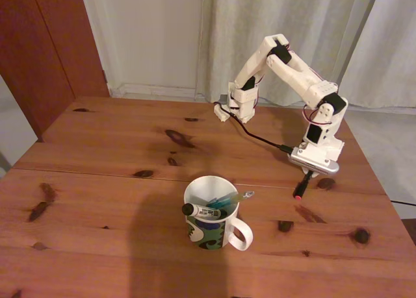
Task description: Clean up the desk and place the pens and markers into the cup
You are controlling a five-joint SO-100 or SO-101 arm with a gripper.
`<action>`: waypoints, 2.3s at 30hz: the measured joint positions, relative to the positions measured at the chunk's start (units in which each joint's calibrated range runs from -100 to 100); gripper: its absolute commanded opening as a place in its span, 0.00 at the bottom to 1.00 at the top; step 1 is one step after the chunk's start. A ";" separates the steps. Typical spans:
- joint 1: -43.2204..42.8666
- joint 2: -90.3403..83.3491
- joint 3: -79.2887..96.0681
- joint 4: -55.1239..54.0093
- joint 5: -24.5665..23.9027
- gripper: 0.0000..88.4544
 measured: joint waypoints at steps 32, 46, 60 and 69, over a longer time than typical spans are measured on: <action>23.76 -45.17 11.30 0.08 10.26 0.01; 40.78 -44.07 13.42 -20.99 12.80 0.01; 41.44 -37.37 16.73 -26.30 8.60 0.01; 41.44 -37.29 22.08 -26.30 16.31 0.01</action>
